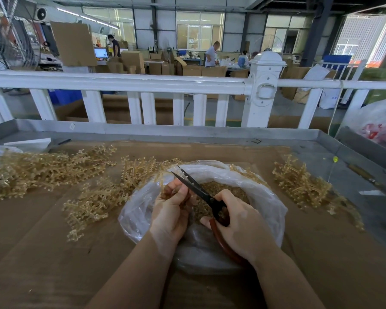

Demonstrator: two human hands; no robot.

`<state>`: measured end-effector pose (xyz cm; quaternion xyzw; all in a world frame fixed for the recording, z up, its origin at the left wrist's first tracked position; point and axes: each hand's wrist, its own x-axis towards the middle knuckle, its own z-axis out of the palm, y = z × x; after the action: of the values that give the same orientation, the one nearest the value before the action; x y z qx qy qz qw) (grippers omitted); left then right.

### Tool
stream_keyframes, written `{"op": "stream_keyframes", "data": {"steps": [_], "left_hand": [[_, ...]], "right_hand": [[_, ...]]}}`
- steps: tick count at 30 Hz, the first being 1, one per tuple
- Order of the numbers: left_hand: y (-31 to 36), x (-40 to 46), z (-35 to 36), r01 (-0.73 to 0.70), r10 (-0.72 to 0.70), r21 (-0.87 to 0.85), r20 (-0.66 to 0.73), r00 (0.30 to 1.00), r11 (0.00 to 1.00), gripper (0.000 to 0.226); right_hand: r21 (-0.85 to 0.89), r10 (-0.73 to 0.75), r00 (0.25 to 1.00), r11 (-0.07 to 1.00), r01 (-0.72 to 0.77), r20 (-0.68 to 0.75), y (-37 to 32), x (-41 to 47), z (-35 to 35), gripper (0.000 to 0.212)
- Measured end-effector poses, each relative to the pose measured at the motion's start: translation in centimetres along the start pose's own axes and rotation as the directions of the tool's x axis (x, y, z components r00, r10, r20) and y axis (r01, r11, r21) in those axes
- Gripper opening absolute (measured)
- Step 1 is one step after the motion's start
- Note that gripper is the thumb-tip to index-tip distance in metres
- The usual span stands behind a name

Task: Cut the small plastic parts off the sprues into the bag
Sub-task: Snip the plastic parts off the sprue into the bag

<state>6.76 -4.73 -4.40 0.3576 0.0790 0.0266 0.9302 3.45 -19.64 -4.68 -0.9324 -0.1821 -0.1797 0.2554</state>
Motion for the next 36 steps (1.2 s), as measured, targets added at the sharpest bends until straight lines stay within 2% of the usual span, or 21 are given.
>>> {"op": "stream_keyframes", "data": {"steps": [11, 15, 25, 27, 31, 36], "left_hand": [[-0.07, 0.13, -0.19, 0.025, -0.025, -0.046, -0.010, 1.000, 0.999, 0.026], [0.03, 0.10, -0.28, 0.046, -0.046, -0.048, 0.009, 0.999, 0.998, 0.017], [0.29, 0.29, -0.46, 0.089, -0.089, 0.008, 0.075, 0.993, 0.996, 0.011], [0.28, 0.21, -0.37, 0.095, -0.096, 0.023, 0.044, 0.994, 0.995, 0.007], [0.22, 0.13, -0.27, 0.100, -0.101, 0.025, 0.020, 0.995, 0.995, 0.012], [0.33, -0.30, 0.18, 0.118, -0.122, 0.068, 0.060, 0.991, 0.991, 0.012]], "right_hand": [[0.013, -0.002, 1.000, 1.000, 0.002, -0.006, -0.28, -0.03, -0.04, 0.037], [0.011, -0.013, 1.000, 1.000, 0.013, -0.003, -0.32, 0.05, -0.12, 0.039], [-0.023, -0.016, 0.999, 1.000, 0.015, -0.035, -0.35, -0.02, 0.04, 0.039], [-0.019, -0.015, 0.999, 1.000, 0.014, -0.046, -0.42, 0.01, 0.15, 0.039], [0.016, -0.016, 0.998, 1.000, 0.017, -0.055, -0.54, 0.14, 0.31, 0.040], [0.008, -0.014, 0.998, 1.000, 0.015, -0.062, -0.48, -0.01, 0.16, 0.039]]}}
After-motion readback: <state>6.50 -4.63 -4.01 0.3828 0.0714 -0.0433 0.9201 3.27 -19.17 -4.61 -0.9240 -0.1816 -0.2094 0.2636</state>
